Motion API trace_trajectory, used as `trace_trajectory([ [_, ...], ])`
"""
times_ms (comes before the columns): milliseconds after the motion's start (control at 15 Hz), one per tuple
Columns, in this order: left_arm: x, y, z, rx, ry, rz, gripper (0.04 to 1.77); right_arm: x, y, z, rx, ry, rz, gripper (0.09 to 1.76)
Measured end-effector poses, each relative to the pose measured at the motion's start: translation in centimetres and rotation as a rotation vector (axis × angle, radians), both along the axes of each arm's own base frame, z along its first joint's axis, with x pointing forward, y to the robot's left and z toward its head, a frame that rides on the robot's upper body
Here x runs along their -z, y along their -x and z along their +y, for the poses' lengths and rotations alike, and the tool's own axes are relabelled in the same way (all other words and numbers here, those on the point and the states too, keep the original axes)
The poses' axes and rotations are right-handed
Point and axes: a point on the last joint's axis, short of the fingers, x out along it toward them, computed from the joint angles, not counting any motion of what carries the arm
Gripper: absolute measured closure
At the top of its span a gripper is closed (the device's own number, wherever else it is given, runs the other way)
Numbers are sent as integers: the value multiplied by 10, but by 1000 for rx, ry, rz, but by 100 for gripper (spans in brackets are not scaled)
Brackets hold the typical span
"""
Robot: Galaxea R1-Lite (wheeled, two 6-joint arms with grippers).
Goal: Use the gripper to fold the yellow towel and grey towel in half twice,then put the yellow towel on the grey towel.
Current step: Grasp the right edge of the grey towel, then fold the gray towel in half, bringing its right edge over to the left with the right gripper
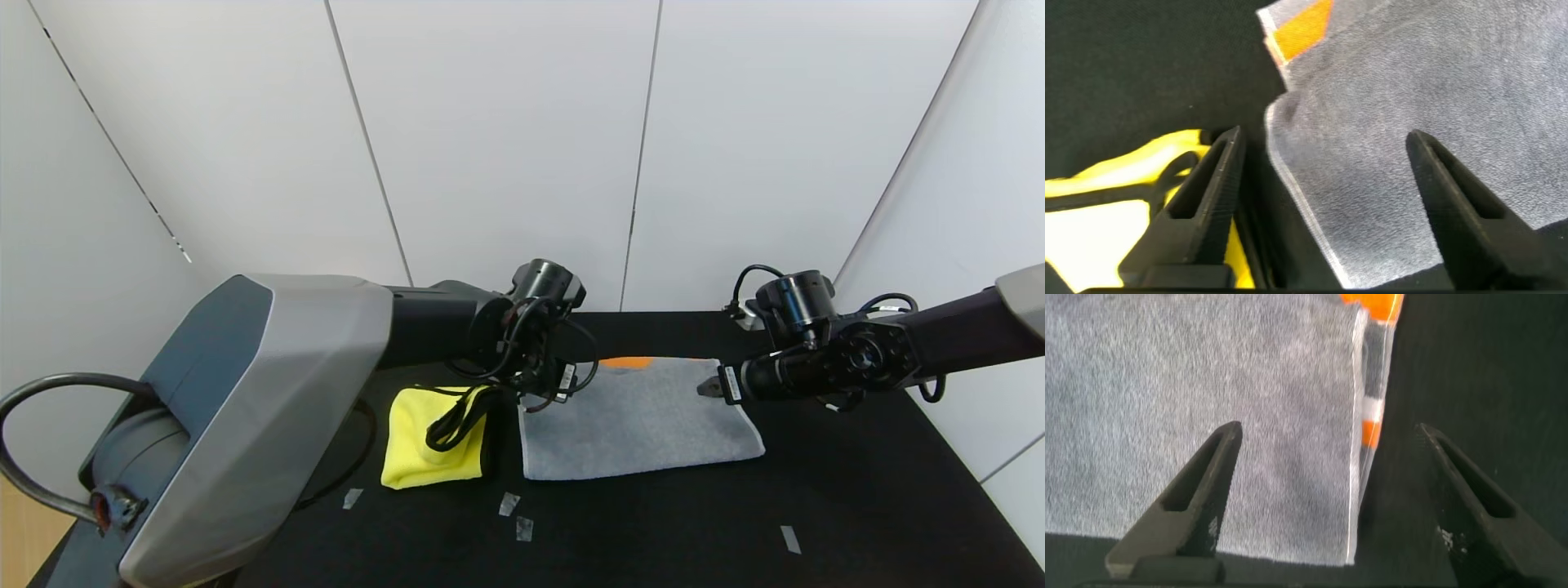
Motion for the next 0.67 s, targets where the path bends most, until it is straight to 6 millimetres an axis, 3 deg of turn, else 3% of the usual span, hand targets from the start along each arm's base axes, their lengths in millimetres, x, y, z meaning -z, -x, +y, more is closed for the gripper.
trace_trajectory([
  [333,-10,10,6,5,-8,4,25,5,7,-1,-8,11,88,24],
  [667,-15,20,12,4,-15,17,17,20,1,0,8,-2,121,19],
])
